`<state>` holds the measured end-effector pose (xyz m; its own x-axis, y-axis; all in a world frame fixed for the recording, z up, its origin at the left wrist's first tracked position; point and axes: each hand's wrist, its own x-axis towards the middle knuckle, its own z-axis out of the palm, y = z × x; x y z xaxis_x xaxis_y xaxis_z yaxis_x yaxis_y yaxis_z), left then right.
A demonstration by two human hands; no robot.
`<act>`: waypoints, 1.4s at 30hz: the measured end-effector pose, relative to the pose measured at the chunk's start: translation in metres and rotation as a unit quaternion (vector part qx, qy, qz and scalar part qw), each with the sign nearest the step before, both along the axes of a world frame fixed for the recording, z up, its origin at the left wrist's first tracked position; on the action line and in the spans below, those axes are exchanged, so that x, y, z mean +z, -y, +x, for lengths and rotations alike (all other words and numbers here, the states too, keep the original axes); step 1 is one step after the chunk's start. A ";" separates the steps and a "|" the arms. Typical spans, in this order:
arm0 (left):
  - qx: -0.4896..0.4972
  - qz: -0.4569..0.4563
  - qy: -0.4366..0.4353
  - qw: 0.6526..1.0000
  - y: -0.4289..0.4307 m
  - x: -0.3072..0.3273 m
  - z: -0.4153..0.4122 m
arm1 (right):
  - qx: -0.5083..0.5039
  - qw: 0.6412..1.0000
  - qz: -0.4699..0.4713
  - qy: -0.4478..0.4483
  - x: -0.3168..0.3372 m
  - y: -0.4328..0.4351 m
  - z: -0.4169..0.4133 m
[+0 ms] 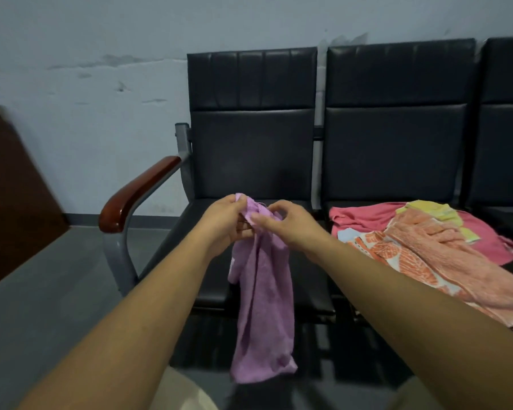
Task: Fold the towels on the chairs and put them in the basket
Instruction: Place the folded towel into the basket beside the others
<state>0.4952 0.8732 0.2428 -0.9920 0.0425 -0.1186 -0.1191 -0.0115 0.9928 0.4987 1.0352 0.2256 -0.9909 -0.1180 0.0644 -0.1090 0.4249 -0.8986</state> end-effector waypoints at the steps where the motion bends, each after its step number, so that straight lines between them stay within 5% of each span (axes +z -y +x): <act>1: 0.001 -0.010 -0.005 1.000 0.000 0.005 0.001 | 0.002 0.999 0.030 -0.024 0.002 0.001 -0.001; 8: 0.054 0.006 -0.033 0.998 0.018 0.042 -0.006 | -0.041 0.992 -0.115 0.016 0.039 -0.020 -0.003; 12: 0.127 0.045 -0.020 0.991 0.025 0.066 -0.016 | -0.104 0.885 -0.422 0.165 0.055 -0.042 -0.014; 14: 0.128 0.049 -0.002 0.991 0.029 0.076 -0.018 | -0.109 0.845 -0.485 0.194 0.062 -0.052 -0.017; 19: 0.072 0.145 -0.017 0.987 0.025 0.085 -0.023 | -0.008 0.869 -0.455 0.196 0.081 -0.059 -0.007; 23: -0.009 0.004 -0.047 0.999 0.015 0.072 -0.017 | 0.007 0.893 -0.423 0.155 0.090 -0.056 -0.002; 26: -0.013 0.001 -0.042 0.999 0.010 0.059 -0.013 | 0.010 0.893 -0.427 0.144 0.089 -0.055 -0.006; 30: 0.025 -0.076 -0.022 0.997 0.005 0.057 -0.012 | -0.070 0.952 -0.293 0.060 0.080 -0.060 -0.013; 31: 0.054 -0.054 -0.020 0.997 0.005 0.058 -0.016 | -0.093 0.962 -0.254 0.028 0.078 -0.063 -0.015; 33: 0.100 0.134 0.009 0.986 0.005 0.068 -0.024 | -0.107 0.970 -0.219 0.002 0.079 -0.068 -0.018; 35: 0.092 0.322 0.015 0.942 0.007 0.081 -0.030 | -0.106 0.965 -0.238 -0.003 0.086 -0.073 -0.022; 36: 0.064 0.337 0.007 0.939 0.008 0.089 -0.028 | -0.104 0.958 -0.268 -0.001 0.090 -0.074 -0.023; 40: 0.018 0.048 -0.067 0.996 0.005 0.106 -0.025 | -0.089 0.874 -0.473 0.066 0.107 -0.084 -0.032; 42: 0.087 -0.149 -0.134 0.976 0.010 0.109 -0.030 | -0.095 0.875 -0.471 0.064 0.111 -0.092 -0.034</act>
